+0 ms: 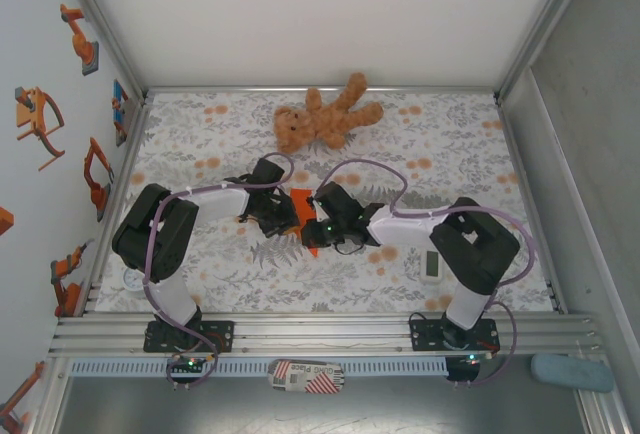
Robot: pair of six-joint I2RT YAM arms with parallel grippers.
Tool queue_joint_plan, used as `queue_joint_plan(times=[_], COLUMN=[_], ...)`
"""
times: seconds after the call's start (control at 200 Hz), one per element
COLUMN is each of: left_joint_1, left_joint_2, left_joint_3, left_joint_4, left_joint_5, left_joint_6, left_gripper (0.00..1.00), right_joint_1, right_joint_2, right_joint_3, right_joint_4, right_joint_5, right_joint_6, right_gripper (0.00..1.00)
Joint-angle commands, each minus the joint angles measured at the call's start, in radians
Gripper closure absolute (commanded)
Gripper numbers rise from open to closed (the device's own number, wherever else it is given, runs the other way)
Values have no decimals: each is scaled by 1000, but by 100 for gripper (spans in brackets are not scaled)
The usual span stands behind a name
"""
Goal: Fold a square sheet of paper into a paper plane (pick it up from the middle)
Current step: Third fold the triangle at the center of the table.
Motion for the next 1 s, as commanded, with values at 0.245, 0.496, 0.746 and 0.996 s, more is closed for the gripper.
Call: queue_joint_plan(times=[0.245, 0.496, 0.746, 0.996], left_joint_1=[-14, -14, -17, -34], left_joint_2=[47, 9, -119, -139], left_joint_3=[23, 72, -6, -103], left_joint_4=[-73, -72, 90, 189], left_joint_5=[-57, -22, 41, 73], left_joint_6=[55, 143, 169, 152], left_gripper=[90, 90, 90, 93], right_joint_1=[3, 4, 4, 3], right_joint_2=[60, 83, 82, 88], right_joint_3=[-1, -51, -68, -61], right_joint_4=[-30, -46, -43, -45], right_joint_5=[29, 31, 36, 31], right_joint_6=[9, 11, 21, 19], right_gripper=[100, 100, 100, 100])
